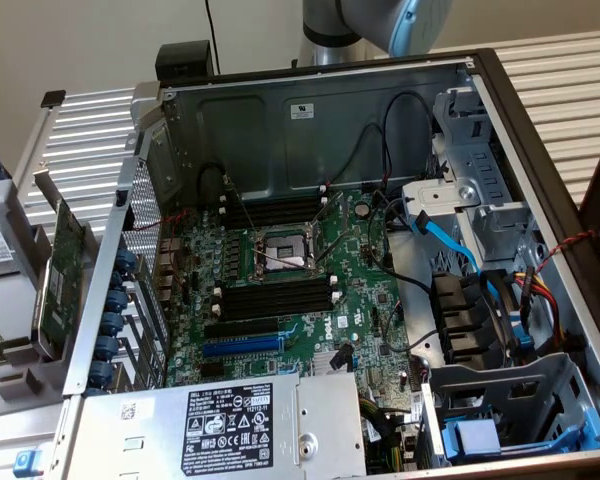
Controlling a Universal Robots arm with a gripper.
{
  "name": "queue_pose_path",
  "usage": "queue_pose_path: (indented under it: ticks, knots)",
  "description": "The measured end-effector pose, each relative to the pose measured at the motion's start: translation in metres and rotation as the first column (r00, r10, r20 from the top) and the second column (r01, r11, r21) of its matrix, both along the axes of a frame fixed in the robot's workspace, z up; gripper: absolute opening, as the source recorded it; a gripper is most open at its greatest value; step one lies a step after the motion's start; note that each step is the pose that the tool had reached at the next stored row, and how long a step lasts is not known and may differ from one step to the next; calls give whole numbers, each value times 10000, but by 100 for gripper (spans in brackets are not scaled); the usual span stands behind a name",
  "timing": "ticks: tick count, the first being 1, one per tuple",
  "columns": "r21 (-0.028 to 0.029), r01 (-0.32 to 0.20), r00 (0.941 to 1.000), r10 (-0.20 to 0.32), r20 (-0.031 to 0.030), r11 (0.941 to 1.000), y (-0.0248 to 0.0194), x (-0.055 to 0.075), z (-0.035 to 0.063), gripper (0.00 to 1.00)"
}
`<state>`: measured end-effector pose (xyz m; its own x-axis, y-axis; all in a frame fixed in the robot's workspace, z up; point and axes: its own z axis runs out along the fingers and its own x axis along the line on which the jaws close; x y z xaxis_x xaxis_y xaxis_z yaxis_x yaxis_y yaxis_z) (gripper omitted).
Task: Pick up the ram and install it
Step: 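Pick up the ram and move it above insertion slot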
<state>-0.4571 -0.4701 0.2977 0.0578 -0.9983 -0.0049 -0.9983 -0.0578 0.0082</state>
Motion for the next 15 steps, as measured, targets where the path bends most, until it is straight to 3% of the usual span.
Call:
queue_pose_path:
  ticks: [10,15]
  knots:
    - [95,-1,10000,1,0,10000,-95,308,453,13]
    - [129,-1,10000,1,-1,9999,-121,478,679,13]
